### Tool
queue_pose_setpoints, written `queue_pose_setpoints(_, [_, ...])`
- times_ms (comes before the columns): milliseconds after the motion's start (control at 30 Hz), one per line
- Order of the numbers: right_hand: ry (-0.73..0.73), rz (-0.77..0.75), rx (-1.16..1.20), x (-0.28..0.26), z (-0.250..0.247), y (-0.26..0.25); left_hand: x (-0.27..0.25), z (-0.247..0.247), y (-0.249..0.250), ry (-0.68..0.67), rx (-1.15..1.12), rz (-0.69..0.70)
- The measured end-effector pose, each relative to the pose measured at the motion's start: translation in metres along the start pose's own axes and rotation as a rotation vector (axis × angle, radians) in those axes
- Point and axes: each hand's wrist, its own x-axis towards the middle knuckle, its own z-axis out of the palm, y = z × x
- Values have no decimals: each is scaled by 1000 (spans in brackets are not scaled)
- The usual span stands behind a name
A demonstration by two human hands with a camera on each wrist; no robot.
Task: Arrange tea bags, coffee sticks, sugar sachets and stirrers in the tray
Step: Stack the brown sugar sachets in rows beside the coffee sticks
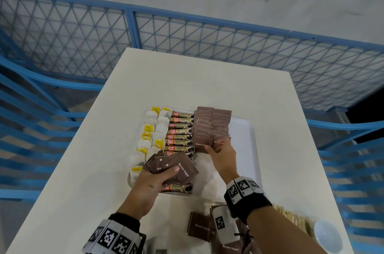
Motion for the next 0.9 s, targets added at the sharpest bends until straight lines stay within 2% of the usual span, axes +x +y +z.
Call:
queue_pose_setpoints(100, [-159,-59,-88,-17,-6,-18,-1,2,1,8,-26,11])
queue_pose_setpoints(267, [-559,-51,95,-54,-12,-36,-1,4,1,57,-41,19])
queue_pose_setpoints(367, [-656,-124,125,-61,-8,-34,-3,6,2,55,-37,29])
queue_pose_setpoints(433, [-660,-144,128,-61,-6,-30,-4,6,2,41,-28,30])
queue_pose_setpoints(633, [-580,4,369,-57,-11,-27,-9,5,4,-30,-16,18])
queue_pose_setpoints(733, [-474,55,450,-46,-23,-22,-8,5,2,-5,-6,17])
queue_pose_setpoints(900, [-241,102,321,-16,-47,2,-9,5,2,-8,5,10])
